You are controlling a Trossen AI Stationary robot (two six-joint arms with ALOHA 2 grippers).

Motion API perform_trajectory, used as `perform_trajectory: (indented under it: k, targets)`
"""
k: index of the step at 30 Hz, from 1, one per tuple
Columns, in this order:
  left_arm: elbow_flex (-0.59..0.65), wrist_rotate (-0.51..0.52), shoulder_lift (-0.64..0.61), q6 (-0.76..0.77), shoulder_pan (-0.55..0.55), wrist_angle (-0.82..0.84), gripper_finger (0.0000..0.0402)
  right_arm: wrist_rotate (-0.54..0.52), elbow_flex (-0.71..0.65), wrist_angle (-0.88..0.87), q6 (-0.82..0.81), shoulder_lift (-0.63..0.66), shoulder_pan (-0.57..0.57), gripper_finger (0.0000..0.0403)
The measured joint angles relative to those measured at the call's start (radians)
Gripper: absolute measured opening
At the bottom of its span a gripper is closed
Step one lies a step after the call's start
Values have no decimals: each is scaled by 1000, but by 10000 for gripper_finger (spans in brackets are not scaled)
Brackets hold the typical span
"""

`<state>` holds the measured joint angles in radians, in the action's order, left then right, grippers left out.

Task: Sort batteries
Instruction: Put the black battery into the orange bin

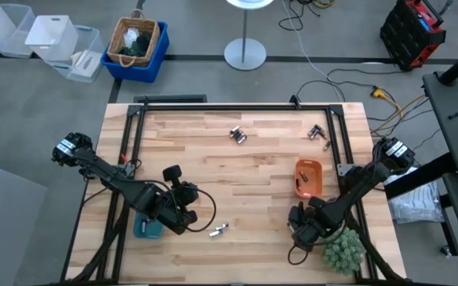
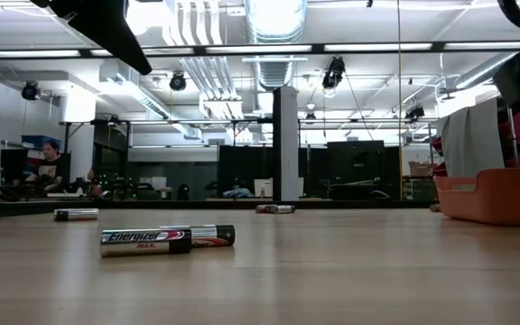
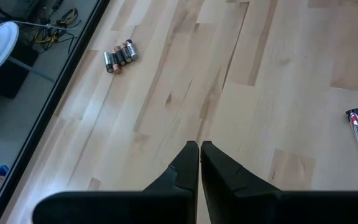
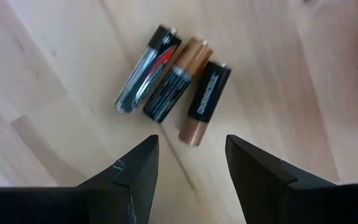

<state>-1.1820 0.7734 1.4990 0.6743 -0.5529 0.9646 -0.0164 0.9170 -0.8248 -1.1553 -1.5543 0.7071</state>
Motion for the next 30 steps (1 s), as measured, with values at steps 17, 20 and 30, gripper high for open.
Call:
perform_trajectory:
  k: [17,20,30]
  targets:
    - [0,1,0,0,0,0,0,-11,-67,72,-1,0,0,164]
    - [0,1,0,0,0,0,0,-12,-69,78,6,0,-2,163]
    - [0,1,0,0,0,0,0,-13,-78,101,24,-28,-5,142]
